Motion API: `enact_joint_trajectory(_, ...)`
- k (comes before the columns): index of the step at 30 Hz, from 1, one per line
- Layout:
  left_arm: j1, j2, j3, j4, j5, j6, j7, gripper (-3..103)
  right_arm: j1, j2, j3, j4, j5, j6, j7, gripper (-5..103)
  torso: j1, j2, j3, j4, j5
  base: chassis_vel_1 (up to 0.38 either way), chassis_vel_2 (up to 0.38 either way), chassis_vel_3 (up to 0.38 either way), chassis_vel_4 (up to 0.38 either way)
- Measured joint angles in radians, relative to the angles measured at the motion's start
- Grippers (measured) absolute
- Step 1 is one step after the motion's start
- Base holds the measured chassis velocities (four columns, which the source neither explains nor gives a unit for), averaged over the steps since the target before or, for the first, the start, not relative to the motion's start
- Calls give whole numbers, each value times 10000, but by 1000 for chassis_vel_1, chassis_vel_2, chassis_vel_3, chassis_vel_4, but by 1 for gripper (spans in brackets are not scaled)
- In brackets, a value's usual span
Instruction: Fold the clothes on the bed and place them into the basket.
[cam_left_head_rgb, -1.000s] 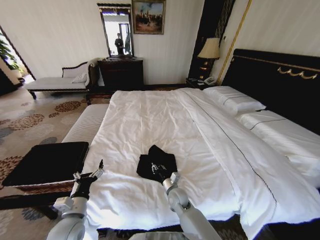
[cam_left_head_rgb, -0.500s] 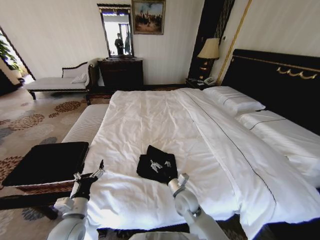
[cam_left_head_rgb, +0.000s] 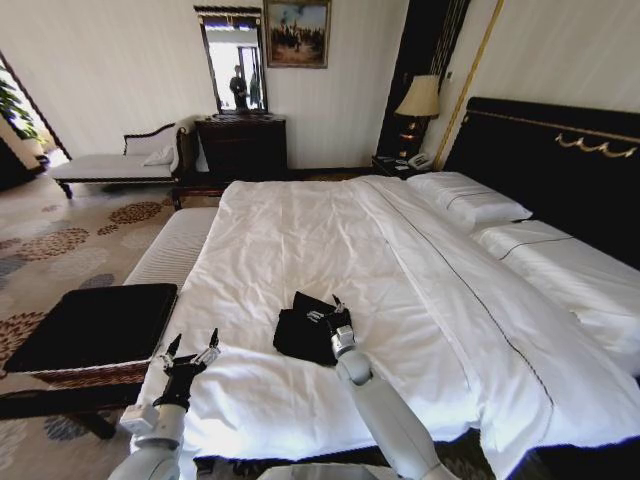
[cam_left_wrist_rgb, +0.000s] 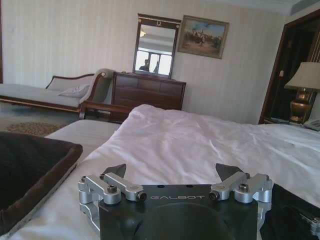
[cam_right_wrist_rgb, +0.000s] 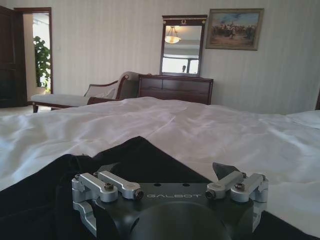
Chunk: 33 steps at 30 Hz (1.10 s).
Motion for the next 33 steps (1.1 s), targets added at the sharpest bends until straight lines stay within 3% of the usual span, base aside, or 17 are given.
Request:
enact_joint_trajectory(7,-240,283,563,334,-86,111,23,100,-312,-267,-424,634,-45,10,-32,100,0,1,0,-2,-1,0,0,0,0)
enact_joint_trajectory(12,-1042,505,1291,738,-414,514,-93,100,-694,-695,-66,1696,583,-219,110,100,0,2,0,0,0,0,0,0,0)
enact_joint_trajectory(15,-1959,815,1932,1143,-1233,1137,-155,100,-1260,-1132,667,2917,2404,-860,424,100,1,2,0,-5,0,0,0,0,0)
enact_joint_trajectory(16,-1959,815,1932,1143,-1233,1137,-155,100,-1260,-1132,667,2917,2404,-860,424,100,1,2,0,-5,0,0,0,0,0)
enact_joint_trajectory(18,-2471,997,2230,1474,-1940,1500,-117,100,-1825,-1318,1391,3723,3895,-1494,595,100,1,1,0,-3,-1,0,0,0,0)
enact_joint_trajectory(19,-2471,997,2230,1474,-1940,1500,-117,100,-1825,-1318,1391,3723,3895,-1494,595,100,1,1,0,-3,-1,0,0,0,0)
enact_joint_trajectory(23,-3082,1151,2557,1959,-3242,1939,220,100,-2956,-1354,2822,4594,6317,-2382,761,100,-1,2,0,-4,0,0,0,0,0)
enact_joint_trajectory(25,-3168,1154,2599,2027,-3444,1991,285,100,-3135,-1333,3073,4664,6779,-2513,764,100,0,2,0,-4,2,0,0,0,0)
enact_joint_trajectory(26,-3332,1142,2676,2157,-3909,2095,411,100,-3432,-1285,3567,4768,7681,-2753,767,100,-1,2,0,-3,1,0,0,0,0)
enact_joint_trajectory(33,-4079,912,2994,2900,-5067,2432,476,100,-3955,-1096,4197,5043,9514,-3394,763,100,-1,2,0,-3,0,0,0,0,0)
